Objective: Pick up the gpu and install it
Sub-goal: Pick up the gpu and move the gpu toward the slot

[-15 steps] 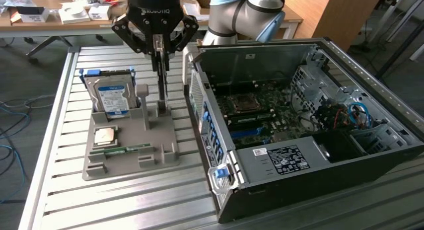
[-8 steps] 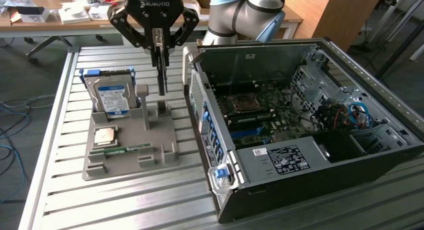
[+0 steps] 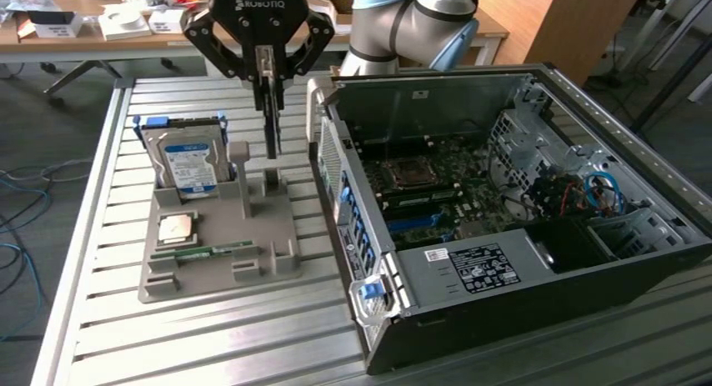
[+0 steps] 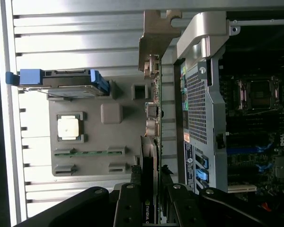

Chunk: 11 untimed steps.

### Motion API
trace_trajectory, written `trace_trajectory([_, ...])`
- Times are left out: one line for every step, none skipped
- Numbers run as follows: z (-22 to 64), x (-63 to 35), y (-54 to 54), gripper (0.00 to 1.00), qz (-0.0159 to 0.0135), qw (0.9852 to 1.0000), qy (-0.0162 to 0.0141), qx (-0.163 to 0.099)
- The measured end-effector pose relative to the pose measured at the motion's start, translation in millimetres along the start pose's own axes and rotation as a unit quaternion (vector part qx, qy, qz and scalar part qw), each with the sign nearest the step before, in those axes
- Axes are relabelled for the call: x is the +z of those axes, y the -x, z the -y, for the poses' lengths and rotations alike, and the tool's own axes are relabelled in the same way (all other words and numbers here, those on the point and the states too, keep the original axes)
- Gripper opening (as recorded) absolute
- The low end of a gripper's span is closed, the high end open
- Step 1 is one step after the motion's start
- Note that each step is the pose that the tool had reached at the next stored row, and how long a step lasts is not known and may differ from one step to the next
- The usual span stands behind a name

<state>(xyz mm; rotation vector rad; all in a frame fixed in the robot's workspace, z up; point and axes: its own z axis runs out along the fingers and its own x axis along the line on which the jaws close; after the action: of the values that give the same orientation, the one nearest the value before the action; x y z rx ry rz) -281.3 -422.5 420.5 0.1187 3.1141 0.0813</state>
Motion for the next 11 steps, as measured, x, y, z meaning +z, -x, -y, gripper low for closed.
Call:
trace_trajectory([0.0,-0.8,0.0,0.26,0.0000,1.0000,0.0000,0.000])
trace_trajectory([-0.1,-1.3,0.0,0.26,0.0000,1.0000,0.0000,0.000])
trace_trajectory([-0.1,-1.3,0.0,0.26,0.0000,1.0000,0.0000,0.000])
trace_trajectory([-0.1,-1.3,0.0,0.26,0.0001,1.0000,0.0000,0.000])
trace_trajectory([-0.1,-1.3,0.0,0.26,0.0001,1.0000,0.0000,0.000])
trace_trajectory([-0.1,-1.3,0.0,0.26,0.0000,1.0000,0.0001,0.000])
trace_trajectory([-0.1,-1.3,0.0,0.26,0.0000,1.0000,0.0000,0.000])
trace_trajectory([-0.1,-1.3,0.0,0.26,0.0001,1.0000,0.0000,0.000])
trace_trajectory([-0.1,-1.4,0.0,0.26,0.0000,1.0000,0.0000,0.000])
trace_trajectory([-0.1,-1.4,0.2,0.26,0.0000,1.0000,0.0000,0.000])
trace_trajectory([-0.1,-1.5,0.7,0.26,-0.0001,1.0000,-0.0001,0.000])
